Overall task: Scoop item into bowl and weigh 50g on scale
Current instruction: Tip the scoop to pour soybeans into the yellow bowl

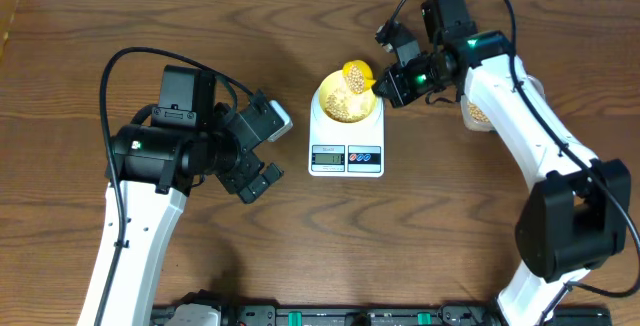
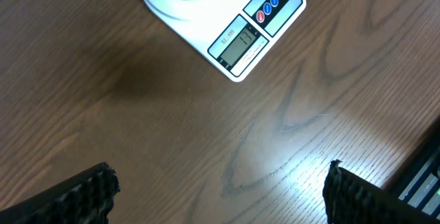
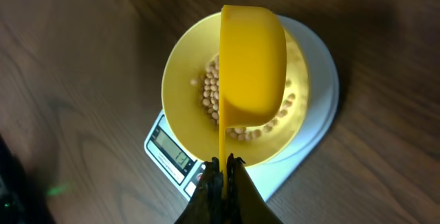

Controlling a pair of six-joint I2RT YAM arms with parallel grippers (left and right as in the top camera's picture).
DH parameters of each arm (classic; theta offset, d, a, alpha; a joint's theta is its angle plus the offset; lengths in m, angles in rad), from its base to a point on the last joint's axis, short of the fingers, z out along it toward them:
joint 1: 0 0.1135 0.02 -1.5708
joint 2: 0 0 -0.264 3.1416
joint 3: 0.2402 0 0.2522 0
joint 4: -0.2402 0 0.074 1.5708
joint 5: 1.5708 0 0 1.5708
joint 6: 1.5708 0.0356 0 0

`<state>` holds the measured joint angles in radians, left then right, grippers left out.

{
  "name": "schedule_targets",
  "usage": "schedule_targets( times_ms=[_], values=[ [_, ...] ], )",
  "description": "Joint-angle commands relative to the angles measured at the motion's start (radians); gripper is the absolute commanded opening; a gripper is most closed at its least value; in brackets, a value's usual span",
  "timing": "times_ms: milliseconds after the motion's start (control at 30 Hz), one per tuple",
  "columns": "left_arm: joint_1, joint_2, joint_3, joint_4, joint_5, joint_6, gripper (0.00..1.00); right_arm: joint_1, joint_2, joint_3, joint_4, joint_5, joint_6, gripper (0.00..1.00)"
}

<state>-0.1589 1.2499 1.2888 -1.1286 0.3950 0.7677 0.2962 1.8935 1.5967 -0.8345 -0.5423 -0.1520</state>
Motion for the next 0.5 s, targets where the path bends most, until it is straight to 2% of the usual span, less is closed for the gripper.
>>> schedule_targets(
  times_ms=[0, 467],
  values=[
    [0.003, 0.0, -0.008, -0.004, 0.016, 0.018, 0.98, 0.006, -0.035, 0.029, -0.012, 0.034, -0.023, 0.01],
    [0.003, 0.0, -0.008, -0.004, 0.016, 0.018, 0.98, 0.04, -0.044, 0.029, -0.038, 0.088, -0.048, 0.01]
  ],
)
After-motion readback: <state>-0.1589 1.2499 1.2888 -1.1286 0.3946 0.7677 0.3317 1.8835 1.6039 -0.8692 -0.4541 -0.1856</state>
